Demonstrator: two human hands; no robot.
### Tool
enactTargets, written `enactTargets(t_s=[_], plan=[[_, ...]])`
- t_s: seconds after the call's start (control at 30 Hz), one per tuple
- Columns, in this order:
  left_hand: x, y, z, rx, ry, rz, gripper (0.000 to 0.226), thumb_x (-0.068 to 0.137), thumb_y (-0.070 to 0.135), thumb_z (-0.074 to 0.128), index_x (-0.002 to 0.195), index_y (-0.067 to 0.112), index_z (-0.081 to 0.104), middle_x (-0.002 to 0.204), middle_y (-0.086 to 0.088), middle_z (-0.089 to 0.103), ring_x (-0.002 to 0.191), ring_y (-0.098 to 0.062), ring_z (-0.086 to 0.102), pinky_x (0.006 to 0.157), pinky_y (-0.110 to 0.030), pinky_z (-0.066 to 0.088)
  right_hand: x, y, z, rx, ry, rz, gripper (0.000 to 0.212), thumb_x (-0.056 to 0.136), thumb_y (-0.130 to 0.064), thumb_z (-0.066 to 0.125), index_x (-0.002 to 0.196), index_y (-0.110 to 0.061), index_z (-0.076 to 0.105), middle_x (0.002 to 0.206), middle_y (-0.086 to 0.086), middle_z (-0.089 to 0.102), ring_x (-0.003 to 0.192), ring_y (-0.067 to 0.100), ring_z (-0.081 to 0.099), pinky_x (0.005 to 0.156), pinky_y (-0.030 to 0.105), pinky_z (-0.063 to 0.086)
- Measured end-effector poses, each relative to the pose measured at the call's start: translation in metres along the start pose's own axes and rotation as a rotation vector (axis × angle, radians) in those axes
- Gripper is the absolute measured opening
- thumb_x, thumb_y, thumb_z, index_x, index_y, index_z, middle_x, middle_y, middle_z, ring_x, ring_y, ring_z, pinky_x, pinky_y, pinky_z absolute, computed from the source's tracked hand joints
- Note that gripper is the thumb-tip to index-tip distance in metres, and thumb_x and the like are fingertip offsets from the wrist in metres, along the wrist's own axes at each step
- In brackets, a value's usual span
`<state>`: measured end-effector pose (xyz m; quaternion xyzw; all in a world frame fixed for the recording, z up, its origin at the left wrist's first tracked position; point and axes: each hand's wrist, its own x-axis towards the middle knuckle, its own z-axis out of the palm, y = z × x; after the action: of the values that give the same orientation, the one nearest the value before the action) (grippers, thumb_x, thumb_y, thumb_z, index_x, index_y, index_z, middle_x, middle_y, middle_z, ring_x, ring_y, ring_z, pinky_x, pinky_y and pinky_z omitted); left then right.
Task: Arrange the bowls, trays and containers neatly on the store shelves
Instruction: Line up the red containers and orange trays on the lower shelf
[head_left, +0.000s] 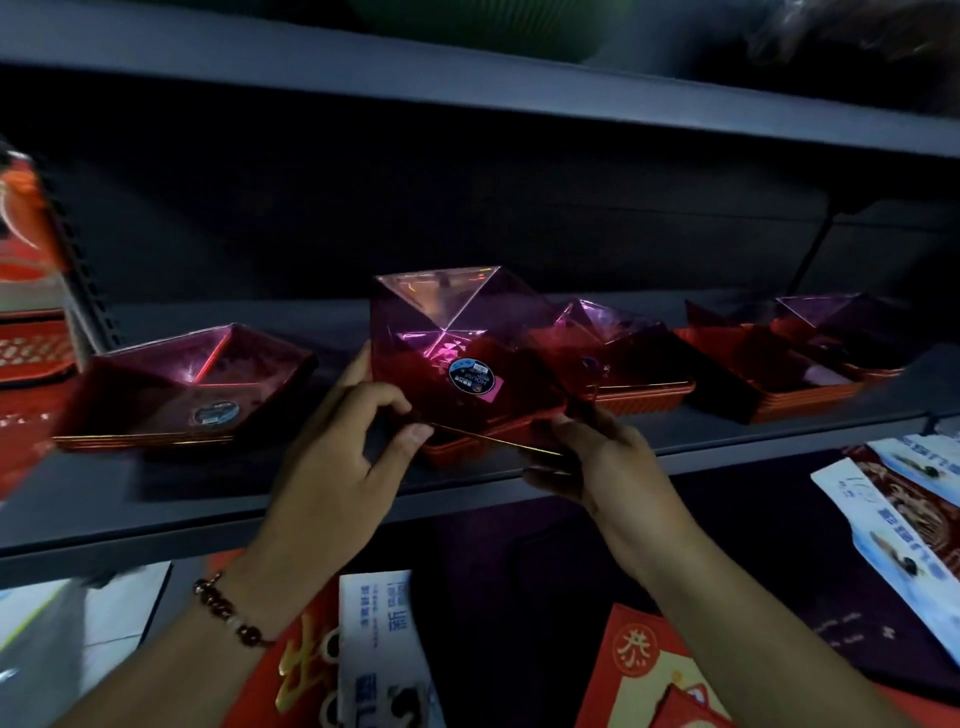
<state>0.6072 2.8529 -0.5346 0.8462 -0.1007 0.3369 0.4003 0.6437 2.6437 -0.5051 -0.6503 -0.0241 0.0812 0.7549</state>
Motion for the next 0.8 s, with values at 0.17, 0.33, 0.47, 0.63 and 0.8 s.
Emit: enactTargets(t_s=[0.17, 0.33, 0.47, 0.63, 0.8], plan=[[-0.010, -0.012, -0.029, 0.034, 0.092, -0.088, 0.013, 0.087, 0.037, 0.060, 0.097, 0.034, 0.051, 0.150, 0.029, 0.025, 0.132, 0.015, 0.026, 0.103, -0.007, 0.024, -0.011, 0.006, 0.026, -0.437, -0.002, -0.323, 0.070, 0.090, -0.045, 0.057, 0.148, -0.048, 0.016, 0.144, -0.020, 0.041, 0.128, 0.000, 0.045, 0.102, 0.027, 0.041], [-0.018, -0.033, -0.067, 0.115, 0.219, -0.165, 0.016, 0.084, 0.043, 0.061, 0.094, 0.040, 0.049, 0.140, 0.011, 0.047, 0.114, -0.001, 0.049, 0.095, -0.019, 0.037, -0.020, 0.020, 0.068, -1.020, -0.128, -0.673, 0.054, 0.089, -0.043, 0.059, 0.139, -0.047, 0.037, 0.156, -0.028, -0.011, 0.145, 0.000, -0.006, 0.113, 0.025, 0.012], [-0.021, -0.058, -0.103, 0.152, 0.259, -0.106, 0.020, 0.086, 0.028, 0.066, 0.088, 0.037, 0.048, 0.120, 0.039, 0.046, 0.094, 0.001, 0.054, 0.081, -0.017, 0.044, -0.004, 0.040, 0.115, -1.134, -0.163, -0.830, 0.047, 0.092, -0.026, 0.059, 0.138, -0.031, 0.048, 0.145, -0.012, 0.044, 0.144, 0.010, 0.016, 0.119, 0.031, 0.006], [-0.028, -0.111, -0.137, 0.189, 0.284, -0.112, 0.017, 0.087, 0.029, 0.065, 0.093, 0.035, 0.051, 0.138, 0.008, 0.051, 0.117, 0.005, 0.049, 0.090, -0.038, 0.046, 0.031, 0.057, 0.175, -1.128, -0.111, -1.006, 0.033, 0.080, -0.004, 0.059, 0.106, -0.018, 0.072, 0.095, 0.002, 0.074, 0.100, 0.023, 0.067, 0.103, 0.035, 0.037], [-0.020, -0.156, -0.163, 0.324, 0.264, -0.197, 0.020, 0.089, 0.043, 0.056, 0.098, 0.025, 0.055, 0.121, -0.010, 0.061, 0.107, -0.031, 0.059, 0.089, -0.045, 0.048, 0.053, 0.057, 0.224, -1.181, -0.202, -0.979, 0.039, 0.079, 0.004, 0.059, 0.109, -0.017, 0.071, 0.099, 0.005, 0.073, 0.091, 0.026, 0.068, 0.082, 0.036, 0.055]])
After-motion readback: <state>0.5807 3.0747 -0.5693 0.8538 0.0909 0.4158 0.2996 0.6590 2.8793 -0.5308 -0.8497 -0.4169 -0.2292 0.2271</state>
